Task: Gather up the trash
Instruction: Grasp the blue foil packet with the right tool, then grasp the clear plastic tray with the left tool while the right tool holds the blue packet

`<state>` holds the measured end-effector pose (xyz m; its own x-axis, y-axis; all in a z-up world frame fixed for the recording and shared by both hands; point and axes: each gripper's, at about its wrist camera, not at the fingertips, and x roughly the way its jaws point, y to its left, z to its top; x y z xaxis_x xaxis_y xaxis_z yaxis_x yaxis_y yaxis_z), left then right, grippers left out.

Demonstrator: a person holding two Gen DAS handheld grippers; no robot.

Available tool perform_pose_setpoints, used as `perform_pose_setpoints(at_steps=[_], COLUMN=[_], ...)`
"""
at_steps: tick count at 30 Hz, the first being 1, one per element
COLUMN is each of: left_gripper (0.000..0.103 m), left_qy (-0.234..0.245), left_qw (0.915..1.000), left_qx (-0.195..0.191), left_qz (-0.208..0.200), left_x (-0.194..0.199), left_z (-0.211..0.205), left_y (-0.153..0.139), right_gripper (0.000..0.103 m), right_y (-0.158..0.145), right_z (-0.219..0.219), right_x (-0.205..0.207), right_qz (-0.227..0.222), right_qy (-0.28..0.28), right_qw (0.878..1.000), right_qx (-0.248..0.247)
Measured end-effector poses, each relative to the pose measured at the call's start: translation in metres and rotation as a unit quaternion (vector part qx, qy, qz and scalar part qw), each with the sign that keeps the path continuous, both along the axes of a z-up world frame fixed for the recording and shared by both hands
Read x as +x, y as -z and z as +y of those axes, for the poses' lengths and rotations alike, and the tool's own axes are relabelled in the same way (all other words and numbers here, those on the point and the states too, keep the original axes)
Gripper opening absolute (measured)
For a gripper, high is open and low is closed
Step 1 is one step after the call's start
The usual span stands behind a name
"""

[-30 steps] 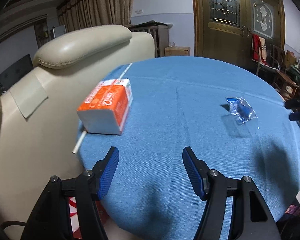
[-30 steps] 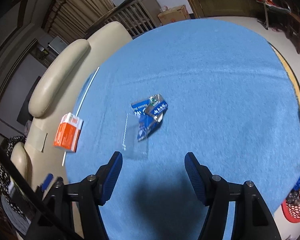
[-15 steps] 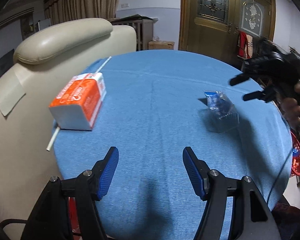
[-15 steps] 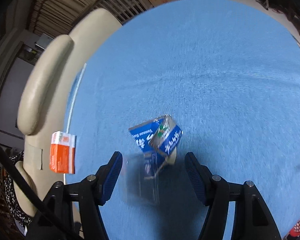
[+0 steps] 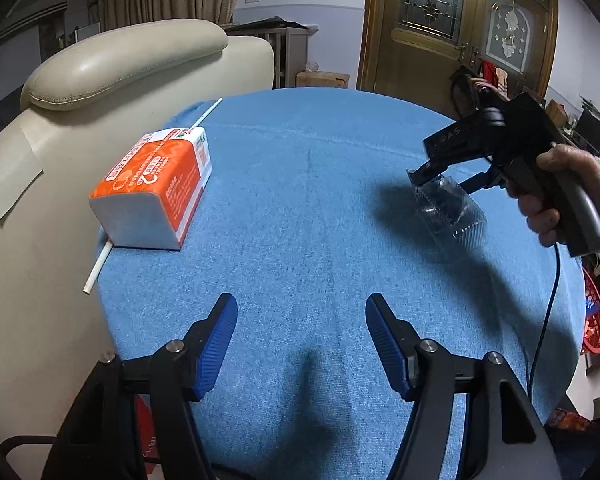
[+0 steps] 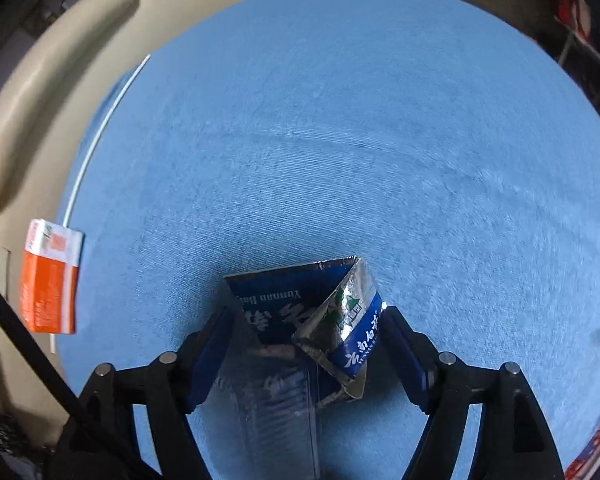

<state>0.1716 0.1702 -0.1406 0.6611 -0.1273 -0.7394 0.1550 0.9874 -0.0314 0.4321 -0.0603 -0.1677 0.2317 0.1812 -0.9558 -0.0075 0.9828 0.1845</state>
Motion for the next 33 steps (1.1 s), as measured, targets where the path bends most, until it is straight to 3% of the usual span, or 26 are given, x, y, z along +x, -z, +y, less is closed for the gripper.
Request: perform_pose_setpoints(at_steps=[5,11,23,29,33], left_gripper=[0.068,0.068,0.069,0.071,0.071], left_qy=[0.006,0.022,0.09,0.122,0.113], left_qw=[1.0,0.9998,0.9956,0.9905,0.9888], left_qx=[-0.003,-0.005,-0.026,-0.047,-0.057], left_qz=[0.001,0.002,0.01,0.042,0.08], left_x=[0.004,0.01,0.039,0.076,0.104], left_z=[-0.002,-0.014,-0.072,-0.121,-0.145], left_y=[-0.001,-0.004,-0.017,-0.015,-0.004], right_gripper=[0.081,0.078,0.078,0.078,0.078], right_y=[0.013,0.009,0.002,0.003,0.001], right_z=[0.025,0.021,-0.068,-0.107,-0.118], right_x=[0.007,0.01,0.002,-0.018,-0.035], right_qz=[0.009,-0.012,-0.034,-0.047,-0.056], right_qy=[-0.026,-0.011,0.087,0.101,0.099], right_qw=[0.998,0.999,0.996,0.994,0.993], right_qx=[-0.063,-0.037,0.01,0.003,0.01])
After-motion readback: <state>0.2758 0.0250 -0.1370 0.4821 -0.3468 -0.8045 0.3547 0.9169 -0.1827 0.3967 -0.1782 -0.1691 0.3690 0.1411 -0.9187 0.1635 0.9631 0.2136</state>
